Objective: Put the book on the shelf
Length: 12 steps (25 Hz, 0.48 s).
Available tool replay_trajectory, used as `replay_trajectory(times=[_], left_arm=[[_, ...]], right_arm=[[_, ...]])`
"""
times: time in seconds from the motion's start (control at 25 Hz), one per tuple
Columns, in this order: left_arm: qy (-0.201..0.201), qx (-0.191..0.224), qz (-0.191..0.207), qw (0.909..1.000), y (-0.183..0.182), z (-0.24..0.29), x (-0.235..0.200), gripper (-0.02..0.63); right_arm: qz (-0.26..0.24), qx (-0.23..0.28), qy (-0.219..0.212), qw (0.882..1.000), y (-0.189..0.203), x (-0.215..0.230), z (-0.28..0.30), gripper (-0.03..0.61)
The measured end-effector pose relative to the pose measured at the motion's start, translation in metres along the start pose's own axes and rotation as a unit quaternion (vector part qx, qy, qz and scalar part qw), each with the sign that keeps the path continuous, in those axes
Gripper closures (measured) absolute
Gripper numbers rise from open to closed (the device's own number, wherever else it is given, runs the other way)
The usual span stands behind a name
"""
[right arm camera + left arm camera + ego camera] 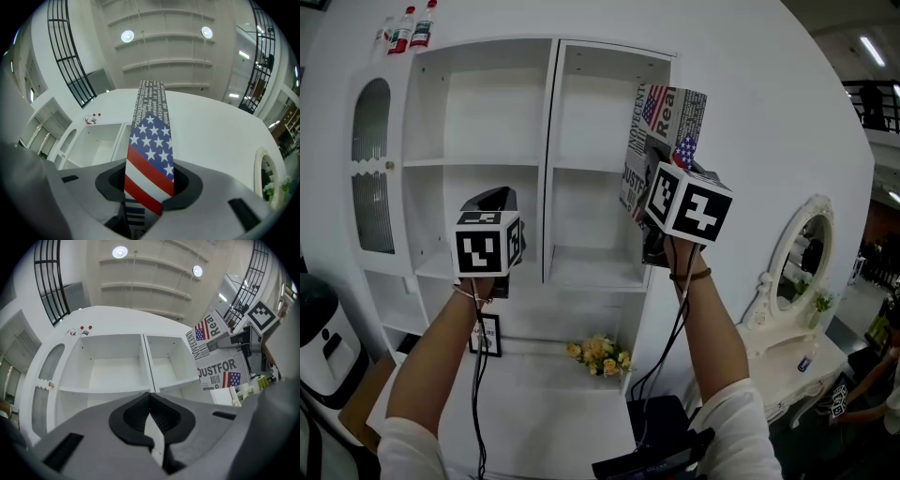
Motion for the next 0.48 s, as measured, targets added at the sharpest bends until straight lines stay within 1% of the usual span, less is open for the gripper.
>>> replay_trajectory(times=[0.32,0.48], left_arm=[[0.000,0.011,-0.002,0.9999,-0.012,0.017,0.000,0.606],[-0.004,0.010,0.000,0.9999,-0.016,0.024,-0.003,0.606]], right_arm=[[-0.014,0.013,0.003,1.000,-0.021,0.002,0.016,0.407],[-0.022,0.018,0.005,1.000,-0.029,0.004,0.023,0.407]])
Point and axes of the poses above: the fingertips, and each gripper's own axes: z forward along the fingers, x to its right, y out of its underside, the point moved 5 cm from there along -z, backward along the fingers, and after that the axes turned 15 degrees about -y, right-handed, at the moved point
